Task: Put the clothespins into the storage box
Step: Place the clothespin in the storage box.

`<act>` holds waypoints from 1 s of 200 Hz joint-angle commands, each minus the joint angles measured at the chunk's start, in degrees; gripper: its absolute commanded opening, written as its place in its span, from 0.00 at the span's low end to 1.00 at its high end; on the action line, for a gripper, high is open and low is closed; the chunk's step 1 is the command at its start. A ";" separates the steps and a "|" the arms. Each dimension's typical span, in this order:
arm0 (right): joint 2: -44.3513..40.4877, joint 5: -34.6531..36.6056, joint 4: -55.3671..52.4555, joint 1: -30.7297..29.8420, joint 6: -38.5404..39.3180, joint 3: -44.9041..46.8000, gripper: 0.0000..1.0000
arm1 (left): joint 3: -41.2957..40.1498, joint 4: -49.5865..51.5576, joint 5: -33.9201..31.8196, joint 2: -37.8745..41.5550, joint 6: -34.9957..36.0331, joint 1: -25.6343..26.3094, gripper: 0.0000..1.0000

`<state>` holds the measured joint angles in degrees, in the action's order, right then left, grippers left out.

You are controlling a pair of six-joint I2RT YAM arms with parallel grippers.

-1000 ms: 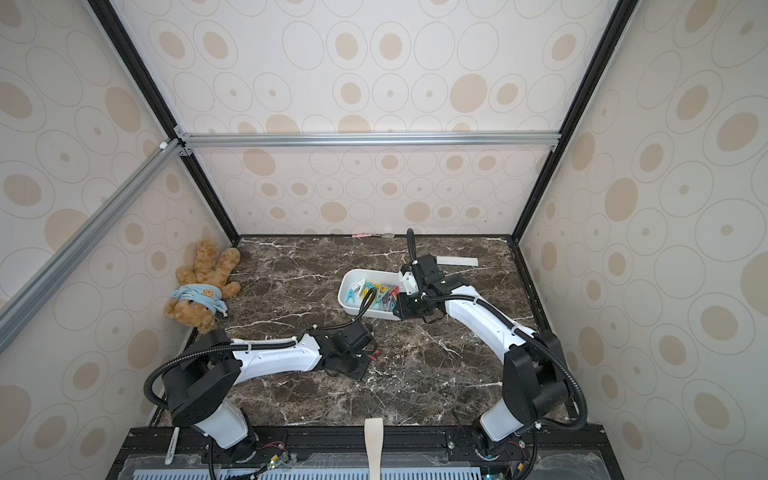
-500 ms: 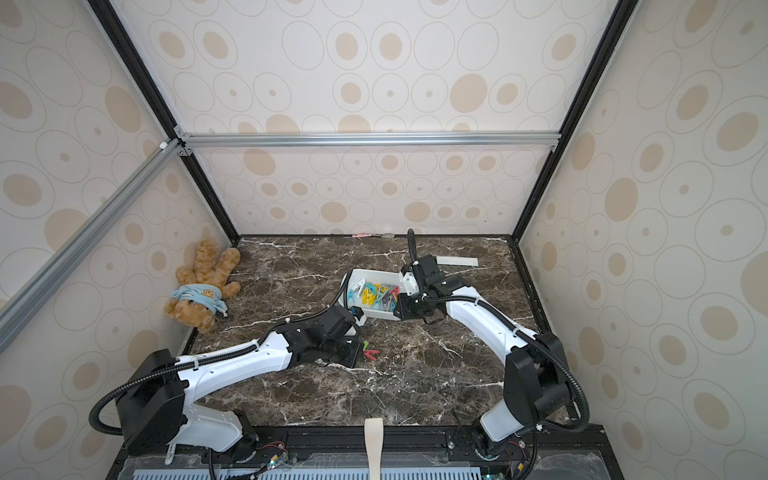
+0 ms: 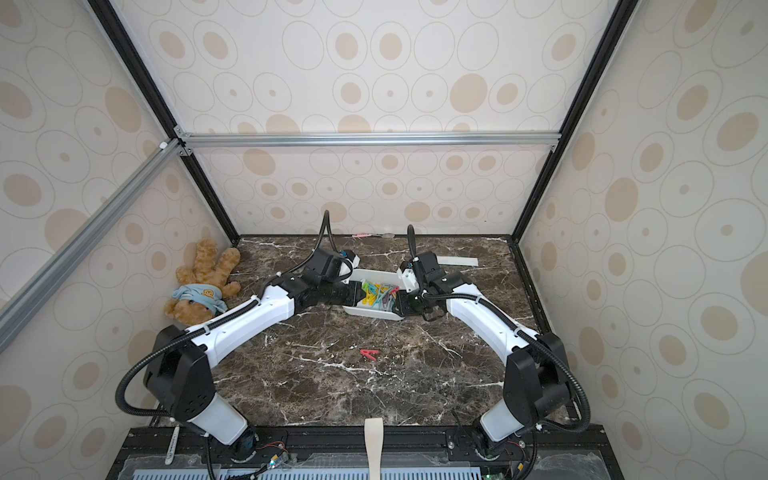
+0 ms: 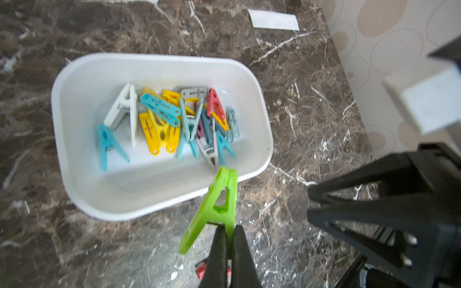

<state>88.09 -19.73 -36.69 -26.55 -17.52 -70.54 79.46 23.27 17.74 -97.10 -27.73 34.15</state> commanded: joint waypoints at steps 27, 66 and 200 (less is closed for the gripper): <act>-2.96 1.22 -1.10 0.15 -0.76 3.29 0.27 | 16.58 2.93 1.98 -14.65 5.15 -1.37 0.00; -4.46 1.89 -0.11 0.15 -1.81 5.91 0.27 | 26.92 5.26 2.15 -25.45 4.95 -1.46 0.00; -3.30 1.15 1.90 0.18 -2.61 5.66 0.28 | 20.22 -0.23 5.84 -25.98 5.27 -0.93 0.04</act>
<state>84.31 -18.24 -34.68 -26.55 -19.79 -64.27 98.54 24.25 23.05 -123.52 -23.92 33.17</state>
